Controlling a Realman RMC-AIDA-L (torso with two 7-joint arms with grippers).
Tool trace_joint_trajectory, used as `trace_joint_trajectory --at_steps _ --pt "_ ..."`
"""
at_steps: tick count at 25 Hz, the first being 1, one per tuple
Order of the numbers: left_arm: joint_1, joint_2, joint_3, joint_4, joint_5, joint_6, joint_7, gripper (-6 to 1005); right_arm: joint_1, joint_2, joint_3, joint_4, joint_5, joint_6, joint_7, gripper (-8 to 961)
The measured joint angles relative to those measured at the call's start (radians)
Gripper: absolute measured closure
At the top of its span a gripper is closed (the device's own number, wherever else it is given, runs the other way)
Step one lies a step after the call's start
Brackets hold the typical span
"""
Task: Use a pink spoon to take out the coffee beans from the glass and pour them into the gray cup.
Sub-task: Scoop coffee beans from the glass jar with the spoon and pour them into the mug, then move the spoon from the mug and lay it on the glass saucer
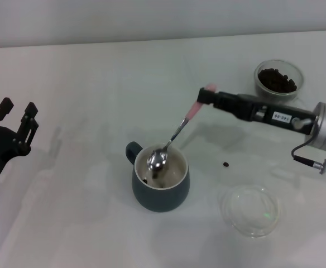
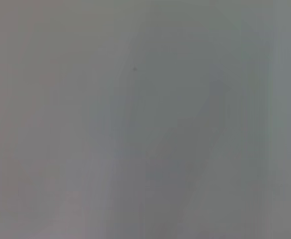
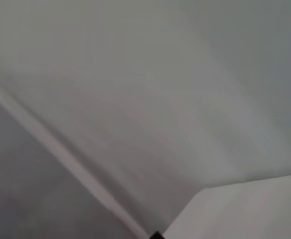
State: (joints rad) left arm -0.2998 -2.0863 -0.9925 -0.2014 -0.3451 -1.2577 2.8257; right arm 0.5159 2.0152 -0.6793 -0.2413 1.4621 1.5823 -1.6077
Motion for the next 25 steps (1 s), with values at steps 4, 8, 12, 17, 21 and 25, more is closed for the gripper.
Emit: trace_joint_trajectory --at_steps 4,8,12,17,21,25 --pt "-0.002 0.0 0.0 -0.005 0.0 0.0 0.0 510 0.011 0.003 -0.021 0.001 0.003 0.007 -0.081 806" --pt "-0.003 0.0 0.0 -0.004 -0.001 0.0 0.0 510 0.016 0.001 -0.014 0.004 0.01 0.023 -0.085 806" --pt "-0.004 0.0 0.0 -0.005 -0.002 0.0 0.0 511 0.016 -0.005 -0.01 -0.001 0.027 0.076 -0.032 806" --pt "-0.004 0.0 0.0 -0.006 -0.002 0.0 0.0 511 -0.009 -0.017 -0.009 -0.047 0.048 0.138 0.03 805" --pt "-0.005 0.0 0.0 -0.007 -0.002 0.0 0.0 509 -0.061 -0.028 -0.009 -0.117 0.071 0.153 0.068 805" --pt "-0.01 0.0 0.0 -0.008 -0.001 0.0 0.0 509 -0.105 -0.059 -0.014 -0.146 0.076 0.159 0.076 803"
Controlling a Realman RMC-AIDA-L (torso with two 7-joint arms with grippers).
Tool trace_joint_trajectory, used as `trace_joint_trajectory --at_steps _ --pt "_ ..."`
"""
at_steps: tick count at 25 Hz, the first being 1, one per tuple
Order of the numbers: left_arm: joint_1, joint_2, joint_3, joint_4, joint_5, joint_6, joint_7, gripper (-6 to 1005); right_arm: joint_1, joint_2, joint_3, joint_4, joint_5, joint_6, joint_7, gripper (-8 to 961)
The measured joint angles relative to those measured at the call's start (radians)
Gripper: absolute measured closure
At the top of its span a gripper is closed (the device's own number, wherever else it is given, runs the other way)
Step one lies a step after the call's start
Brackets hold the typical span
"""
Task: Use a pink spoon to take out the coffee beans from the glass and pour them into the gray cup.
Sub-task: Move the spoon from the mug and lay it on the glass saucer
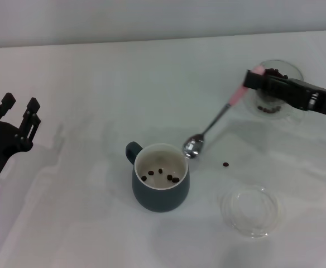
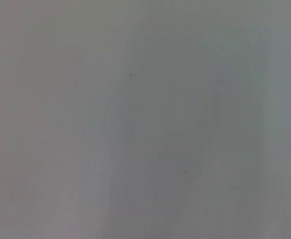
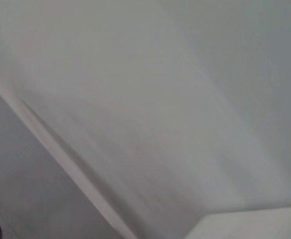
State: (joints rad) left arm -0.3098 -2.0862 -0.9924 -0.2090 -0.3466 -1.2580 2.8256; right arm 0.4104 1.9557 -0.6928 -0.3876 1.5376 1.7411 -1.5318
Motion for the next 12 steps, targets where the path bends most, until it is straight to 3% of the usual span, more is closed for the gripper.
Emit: trace_joint_trajectory --at_steps 9,12 --pt "0.0 0.0 0.0 -0.001 0.0 0.0 0.0 510 -0.098 -0.092 -0.008 -0.015 -0.016 0.003 0.0 799" --pt "-0.002 0.0 -0.001 -0.001 -0.001 0.0 0.0 510 -0.116 -0.112 -0.008 -0.016 -0.037 0.004 -0.003 797"
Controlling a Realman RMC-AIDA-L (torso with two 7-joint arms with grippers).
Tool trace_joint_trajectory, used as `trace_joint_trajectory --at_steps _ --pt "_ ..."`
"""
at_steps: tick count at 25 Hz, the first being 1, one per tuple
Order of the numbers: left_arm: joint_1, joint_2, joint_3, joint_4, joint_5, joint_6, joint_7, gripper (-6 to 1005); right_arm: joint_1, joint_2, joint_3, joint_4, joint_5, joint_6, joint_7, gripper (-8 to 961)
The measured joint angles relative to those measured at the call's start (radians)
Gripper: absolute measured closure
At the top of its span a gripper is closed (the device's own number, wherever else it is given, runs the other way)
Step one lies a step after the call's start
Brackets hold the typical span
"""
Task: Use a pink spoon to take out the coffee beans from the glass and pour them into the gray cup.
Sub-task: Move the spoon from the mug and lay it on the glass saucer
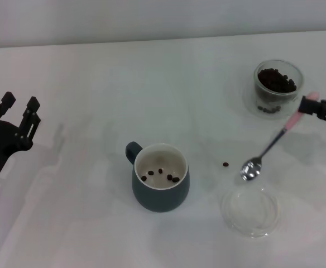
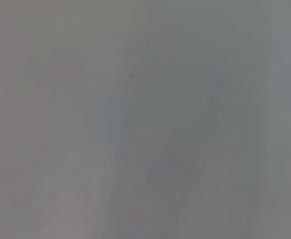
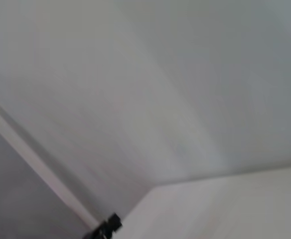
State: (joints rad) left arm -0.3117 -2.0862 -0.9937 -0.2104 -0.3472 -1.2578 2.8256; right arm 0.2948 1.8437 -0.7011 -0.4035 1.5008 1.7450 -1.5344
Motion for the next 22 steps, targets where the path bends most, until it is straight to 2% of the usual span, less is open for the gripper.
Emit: trace_joint_trajectory --at_steps 5,15,22 --pt "-0.003 0.001 -0.003 0.0 -0.001 0.0 0.0 510 -0.004 -0.004 0.0 -0.001 -0.072 -0.007 -0.002 795" --pt "-0.003 0.002 -0.007 0.0 -0.003 0.0 0.0 511 0.015 0.022 -0.004 -0.008 -0.187 -0.061 0.001 790" --pt "-0.003 0.002 -0.007 0.0 -0.003 0.0 0.0 510 0.017 0.026 -0.005 -0.007 -0.213 -0.099 0.004 787"
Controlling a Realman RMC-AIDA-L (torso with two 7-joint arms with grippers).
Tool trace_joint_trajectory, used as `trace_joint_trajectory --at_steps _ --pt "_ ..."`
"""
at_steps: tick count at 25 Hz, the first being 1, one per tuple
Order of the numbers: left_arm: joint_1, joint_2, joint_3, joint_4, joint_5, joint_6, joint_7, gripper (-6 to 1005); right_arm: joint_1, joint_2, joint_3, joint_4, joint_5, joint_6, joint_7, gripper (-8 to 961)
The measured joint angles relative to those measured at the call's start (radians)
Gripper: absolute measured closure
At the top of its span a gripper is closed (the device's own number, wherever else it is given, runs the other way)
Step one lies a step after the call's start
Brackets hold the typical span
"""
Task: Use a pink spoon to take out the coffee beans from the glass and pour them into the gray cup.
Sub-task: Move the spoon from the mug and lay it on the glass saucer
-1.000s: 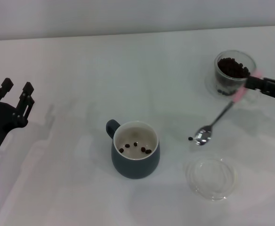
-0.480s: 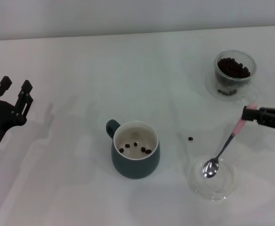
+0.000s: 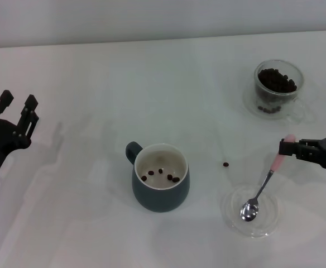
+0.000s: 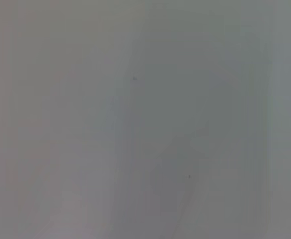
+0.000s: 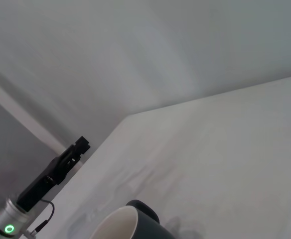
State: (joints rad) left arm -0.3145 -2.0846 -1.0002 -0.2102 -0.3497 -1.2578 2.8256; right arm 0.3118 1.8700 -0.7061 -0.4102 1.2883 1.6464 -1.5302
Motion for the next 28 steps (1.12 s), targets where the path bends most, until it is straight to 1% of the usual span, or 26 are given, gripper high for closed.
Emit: trace_joint_trajectory --at_steps 6,13,23,28 --pt "0.0 0.0 -0.001 0.002 -0.004 0.0 0.0 510 -0.001 -0.003 0.001 0.006 -0.008 -0.019 0.064 784" --pt "-0.011 0.0 -0.002 0.005 -0.005 0.008 0.0 510 0.001 -0.001 0.001 0.008 -0.036 -0.052 0.122 781" --pt "-0.014 0.001 -0.002 0.008 -0.005 0.009 0.0 511 0.011 0.003 -0.005 0.02 -0.048 -0.081 0.127 776" --pt "-0.013 0.002 -0.001 0.008 -0.005 0.009 0.0 510 0.015 0.009 -0.006 0.021 -0.057 -0.086 0.124 775"
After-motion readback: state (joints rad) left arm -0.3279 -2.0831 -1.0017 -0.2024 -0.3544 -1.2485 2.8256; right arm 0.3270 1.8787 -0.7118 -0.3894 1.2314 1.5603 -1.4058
